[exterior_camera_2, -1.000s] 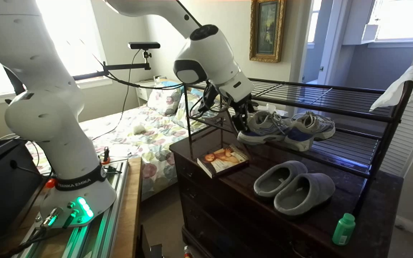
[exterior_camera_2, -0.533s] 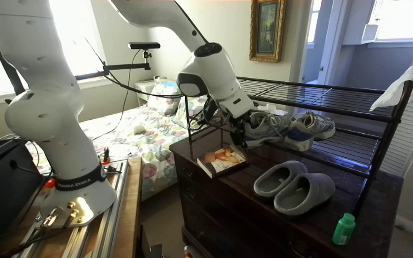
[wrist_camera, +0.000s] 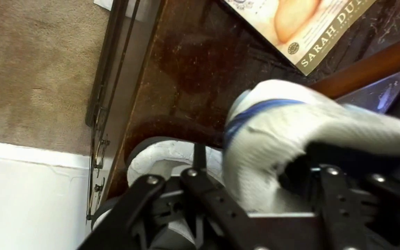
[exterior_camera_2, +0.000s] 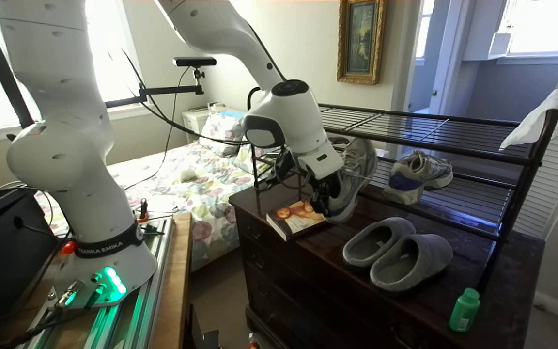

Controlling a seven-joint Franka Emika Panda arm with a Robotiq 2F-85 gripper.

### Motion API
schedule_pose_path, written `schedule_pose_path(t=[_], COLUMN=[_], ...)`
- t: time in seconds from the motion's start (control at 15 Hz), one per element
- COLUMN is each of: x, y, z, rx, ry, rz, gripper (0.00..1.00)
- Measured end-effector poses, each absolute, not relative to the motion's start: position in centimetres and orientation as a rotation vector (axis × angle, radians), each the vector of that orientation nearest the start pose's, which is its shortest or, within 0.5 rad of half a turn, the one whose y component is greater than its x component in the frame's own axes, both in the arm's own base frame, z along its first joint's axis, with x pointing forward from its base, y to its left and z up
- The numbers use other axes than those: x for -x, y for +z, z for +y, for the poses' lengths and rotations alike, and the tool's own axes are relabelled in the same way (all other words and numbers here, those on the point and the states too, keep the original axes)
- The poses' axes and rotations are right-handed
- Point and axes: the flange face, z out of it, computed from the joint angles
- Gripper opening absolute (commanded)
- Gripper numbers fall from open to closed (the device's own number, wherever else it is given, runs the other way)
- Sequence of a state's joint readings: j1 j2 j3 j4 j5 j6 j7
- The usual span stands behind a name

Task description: Put a shoe on the top stand and put the green bottle in the shoe

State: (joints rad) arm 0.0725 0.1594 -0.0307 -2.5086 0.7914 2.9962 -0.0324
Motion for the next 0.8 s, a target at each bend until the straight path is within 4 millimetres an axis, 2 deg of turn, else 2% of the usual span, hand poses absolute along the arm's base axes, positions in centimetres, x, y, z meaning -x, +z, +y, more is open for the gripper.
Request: schedule_pose_path(t=[0.33,0.4,0.53,0.67,0.8], x=[-48.0,-48.0,-48.0,-48.1,-47.8], y=[24.5,24.5,24.7,24.7,24.4], z=[-4.3,-4.7,-5.2,-5.3,-5.2], rx=[2.71,2.708,2.705,2.726,2.779], ry=[-0.447,-0.45,-0.457,-0.445,-0.357], rz=[1.0,1.01,1.023,1.016,0.966], gripper=[0.02,0.04,0.02,0.04,0.04])
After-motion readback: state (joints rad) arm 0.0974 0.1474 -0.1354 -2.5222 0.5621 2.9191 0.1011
